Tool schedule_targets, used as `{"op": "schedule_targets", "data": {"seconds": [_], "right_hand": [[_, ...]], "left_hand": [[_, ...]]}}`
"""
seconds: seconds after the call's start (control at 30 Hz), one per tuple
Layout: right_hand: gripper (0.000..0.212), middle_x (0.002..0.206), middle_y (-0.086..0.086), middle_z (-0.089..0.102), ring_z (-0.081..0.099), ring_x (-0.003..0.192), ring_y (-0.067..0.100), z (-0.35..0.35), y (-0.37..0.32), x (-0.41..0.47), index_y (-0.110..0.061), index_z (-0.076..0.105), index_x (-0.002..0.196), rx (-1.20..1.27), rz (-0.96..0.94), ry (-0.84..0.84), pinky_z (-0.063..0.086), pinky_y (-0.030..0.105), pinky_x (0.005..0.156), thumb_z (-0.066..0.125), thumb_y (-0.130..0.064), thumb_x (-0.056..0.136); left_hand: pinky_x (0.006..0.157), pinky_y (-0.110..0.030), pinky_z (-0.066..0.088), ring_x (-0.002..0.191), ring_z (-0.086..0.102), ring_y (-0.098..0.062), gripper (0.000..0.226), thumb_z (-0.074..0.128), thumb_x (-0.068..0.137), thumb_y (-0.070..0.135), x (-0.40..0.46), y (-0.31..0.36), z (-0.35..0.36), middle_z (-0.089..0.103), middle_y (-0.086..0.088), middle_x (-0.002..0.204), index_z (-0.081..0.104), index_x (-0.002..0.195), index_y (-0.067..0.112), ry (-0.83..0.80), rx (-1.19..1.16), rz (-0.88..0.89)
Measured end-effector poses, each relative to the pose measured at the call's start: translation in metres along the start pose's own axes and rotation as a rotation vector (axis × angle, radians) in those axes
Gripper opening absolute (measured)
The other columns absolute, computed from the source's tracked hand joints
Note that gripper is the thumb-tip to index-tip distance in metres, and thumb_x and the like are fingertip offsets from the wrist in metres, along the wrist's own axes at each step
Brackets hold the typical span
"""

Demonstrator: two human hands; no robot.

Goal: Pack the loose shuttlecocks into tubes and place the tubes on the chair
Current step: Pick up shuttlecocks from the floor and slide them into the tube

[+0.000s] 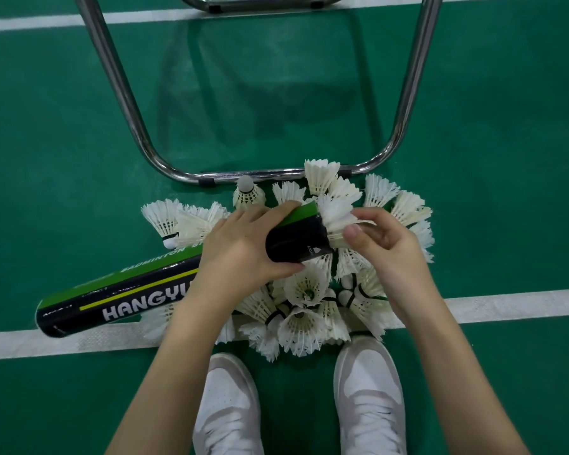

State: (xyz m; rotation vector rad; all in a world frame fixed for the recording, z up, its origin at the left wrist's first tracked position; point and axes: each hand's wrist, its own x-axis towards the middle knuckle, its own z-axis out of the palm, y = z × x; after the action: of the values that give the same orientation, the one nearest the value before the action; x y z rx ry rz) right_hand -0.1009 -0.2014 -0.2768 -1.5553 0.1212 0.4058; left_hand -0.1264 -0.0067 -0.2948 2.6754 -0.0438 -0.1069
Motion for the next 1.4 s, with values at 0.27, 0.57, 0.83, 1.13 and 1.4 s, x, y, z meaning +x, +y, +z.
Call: {"op": "schedule_targets", "data": {"seconds": [0.27,0.57,0.83,1.13,1.4], "right_hand": [[0.036,0.081,-0.005,0.066,0.062,0.075,0.003,0.004,0.002,-0.002,-0.022,0.058,0.094,0.113,0.028,-0.089,0.049,0.013,0.07,0.071,-0.02,0.061],[0.034,0.081,0.0,0.059,0.056,0.077,0.014,0.015,0.007,-0.003,-0.023,0.052,0.088,0.068,-0.052,0.017,0.047,0.019,0.063,0.072,0.001,0.074],[0.035,0.078,0.008,0.061,0.058,0.072,0.013,0.018,0.012,-0.007,-0.024,0.052,0.091,0.109,-0.045,0.091,0.048,0.022,0.066,0.07,0.002,0.077],[0.033,0.072,0.005,0.067,0.065,0.077,0.022,0.009,0.009,-0.006,-0.023,0.05,0.094,0.173,-0.041,0.066,0.051,0.035,0.082,0.067,0.002,0.08],[0.028,0.072,-0.002,0.073,0.069,0.071,0.01,0.007,0.003,-0.008,-0.018,0.045,0.098,0.193,-0.03,-0.021,0.049,0.014,0.066,0.059,0.003,0.086]], "left_hand": [[0.075,-0.033,0.042,0.097,0.056,-0.023,0.082,0.07,0.061,0.059,0.001,0.007,0.008,0.06,0.003,0.111,0.045,0.134,0.033,0.052,0.041,0.064],[0.07,-0.03,0.04,0.094,0.057,-0.023,0.081,0.062,0.06,0.062,0.0,0.014,0.014,0.061,0.003,0.109,0.046,0.133,0.031,0.106,0.083,0.092],[0.079,-0.033,0.041,0.105,0.055,-0.023,0.093,0.053,0.058,0.076,-0.002,0.013,0.017,0.059,0.001,0.119,0.038,0.139,0.032,0.089,0.1,0.114],[0.089,-0.035,0.04,0.111,0.054,-0.019,0.086,0.076,0.065,0.049,-0.003,0.01,0.014,0.057,0.006,0.124,0.035,0.139,0.037,0.036,0.101,0.036],[0.081,-0.036,0.042,0.102,0.057,-0.022,0.083,0.077,0.063,0.046,-0.003,0.01,0.016,0.06,0.004,0.115,0.04,0.136,0.034,0.094,0.124,0.069]]}}
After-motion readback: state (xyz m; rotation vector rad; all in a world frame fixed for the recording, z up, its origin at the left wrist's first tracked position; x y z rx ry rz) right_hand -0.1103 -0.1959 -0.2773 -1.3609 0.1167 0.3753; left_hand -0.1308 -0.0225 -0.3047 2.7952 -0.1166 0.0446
